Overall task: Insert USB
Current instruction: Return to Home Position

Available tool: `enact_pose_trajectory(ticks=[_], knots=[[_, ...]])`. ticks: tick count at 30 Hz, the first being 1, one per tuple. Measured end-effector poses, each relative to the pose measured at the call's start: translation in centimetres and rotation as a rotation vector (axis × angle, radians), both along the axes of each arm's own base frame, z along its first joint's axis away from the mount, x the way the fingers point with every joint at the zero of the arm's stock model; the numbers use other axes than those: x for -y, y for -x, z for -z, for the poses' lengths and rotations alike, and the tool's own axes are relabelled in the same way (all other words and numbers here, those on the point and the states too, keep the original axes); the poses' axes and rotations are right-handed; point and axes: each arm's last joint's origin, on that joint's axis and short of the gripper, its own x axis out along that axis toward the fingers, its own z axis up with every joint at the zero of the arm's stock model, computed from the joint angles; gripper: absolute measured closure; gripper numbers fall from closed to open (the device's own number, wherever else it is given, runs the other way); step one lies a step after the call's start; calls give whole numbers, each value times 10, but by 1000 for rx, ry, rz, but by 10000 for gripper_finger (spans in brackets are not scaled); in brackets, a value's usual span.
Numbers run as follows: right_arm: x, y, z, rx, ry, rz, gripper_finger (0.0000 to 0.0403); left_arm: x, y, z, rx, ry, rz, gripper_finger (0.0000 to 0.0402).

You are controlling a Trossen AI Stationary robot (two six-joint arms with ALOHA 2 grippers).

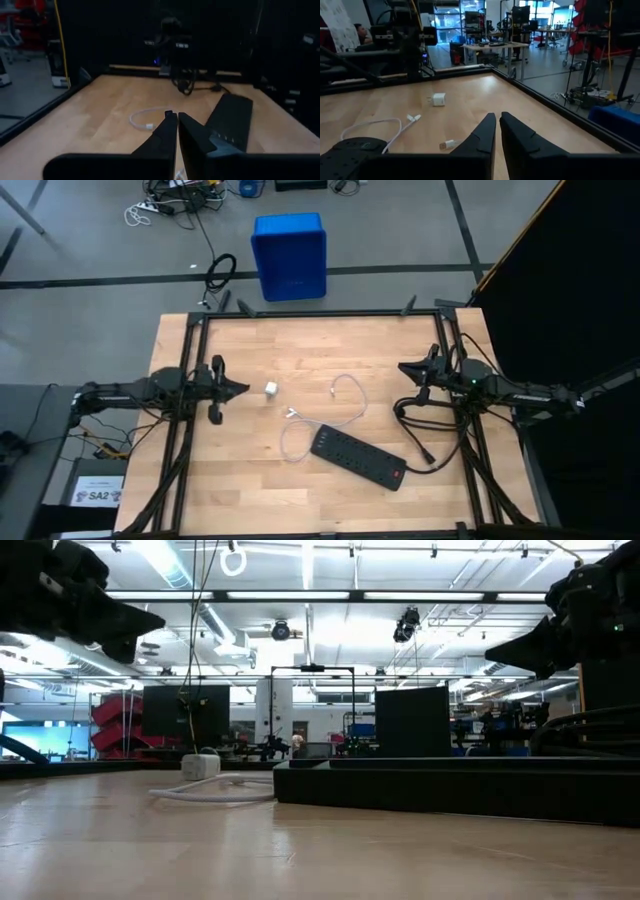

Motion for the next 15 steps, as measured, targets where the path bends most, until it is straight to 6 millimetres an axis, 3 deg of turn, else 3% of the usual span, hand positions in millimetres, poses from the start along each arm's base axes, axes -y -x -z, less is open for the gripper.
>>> enact_pose_trajectory(ticks=[8, 15], knots=[[0, 0, 0, -2, 0, -1, 398, 2, -6, 12, 100, 32, 65, 401], [0, 0, 0, -2, -1, -1, 395, 1, -6, 19, 29, 66, 37, 402]])
